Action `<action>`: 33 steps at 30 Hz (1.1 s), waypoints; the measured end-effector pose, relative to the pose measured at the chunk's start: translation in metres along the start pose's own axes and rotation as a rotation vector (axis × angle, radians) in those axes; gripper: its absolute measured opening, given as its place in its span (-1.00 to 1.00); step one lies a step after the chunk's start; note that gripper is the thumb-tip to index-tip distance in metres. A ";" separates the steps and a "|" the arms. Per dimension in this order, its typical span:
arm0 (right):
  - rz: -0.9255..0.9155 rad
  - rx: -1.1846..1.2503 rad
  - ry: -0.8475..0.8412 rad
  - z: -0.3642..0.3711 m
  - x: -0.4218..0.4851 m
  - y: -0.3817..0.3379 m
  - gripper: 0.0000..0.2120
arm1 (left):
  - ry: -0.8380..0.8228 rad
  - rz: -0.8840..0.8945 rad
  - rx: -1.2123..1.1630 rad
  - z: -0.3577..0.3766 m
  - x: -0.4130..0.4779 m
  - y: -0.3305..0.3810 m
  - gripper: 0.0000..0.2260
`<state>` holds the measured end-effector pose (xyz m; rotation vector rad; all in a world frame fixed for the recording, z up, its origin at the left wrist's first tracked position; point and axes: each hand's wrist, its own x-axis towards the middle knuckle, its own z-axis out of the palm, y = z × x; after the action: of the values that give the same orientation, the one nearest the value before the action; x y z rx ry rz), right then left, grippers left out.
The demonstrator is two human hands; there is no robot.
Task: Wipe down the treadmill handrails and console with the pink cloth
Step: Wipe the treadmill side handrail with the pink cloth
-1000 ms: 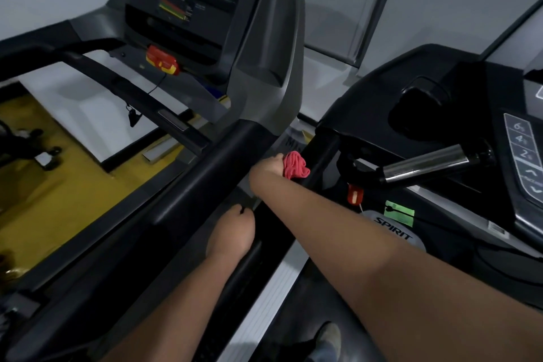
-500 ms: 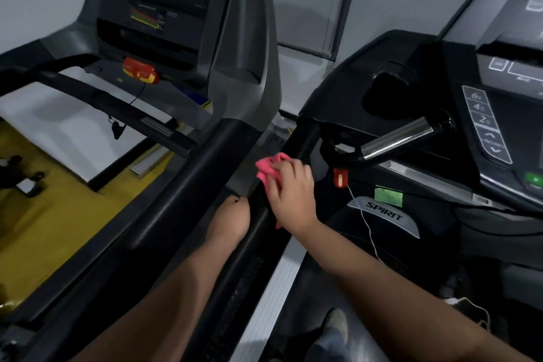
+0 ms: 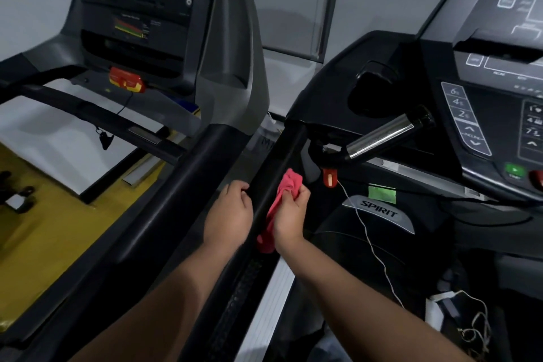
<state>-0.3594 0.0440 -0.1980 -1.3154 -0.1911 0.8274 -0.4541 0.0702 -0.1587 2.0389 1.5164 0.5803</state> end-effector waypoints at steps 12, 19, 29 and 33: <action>0.444 0.060 -0.193 -0.014 0.022 -0.020 -0.69 | -0.038 -0.131 0.043 0.023 0.032 0.041 -0.71; 0.091 -0.194 -0.074 -0.013 0.020 -0.029 -0.85 | -0.008 -0.126 0.077 0.027 0.032 0.040 -0.69; 0.346 0.035 -0.070 -0.002 0.034 -0.021 -0.68 | -0.032 -0.147 0.046 0.023 0.032 0.042 -0.73; 0.496 -0.008 -0.137 -0.010 0.037 -0.029 -0.60 | -0.055 -0.157 0.029 0.022 0.032 0.041 -0.73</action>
<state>-0.3153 0.0596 -0.1869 -1.3334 0.0293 1.3392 -0.4013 0.0881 -0.1486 1.9187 1.6426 0.4398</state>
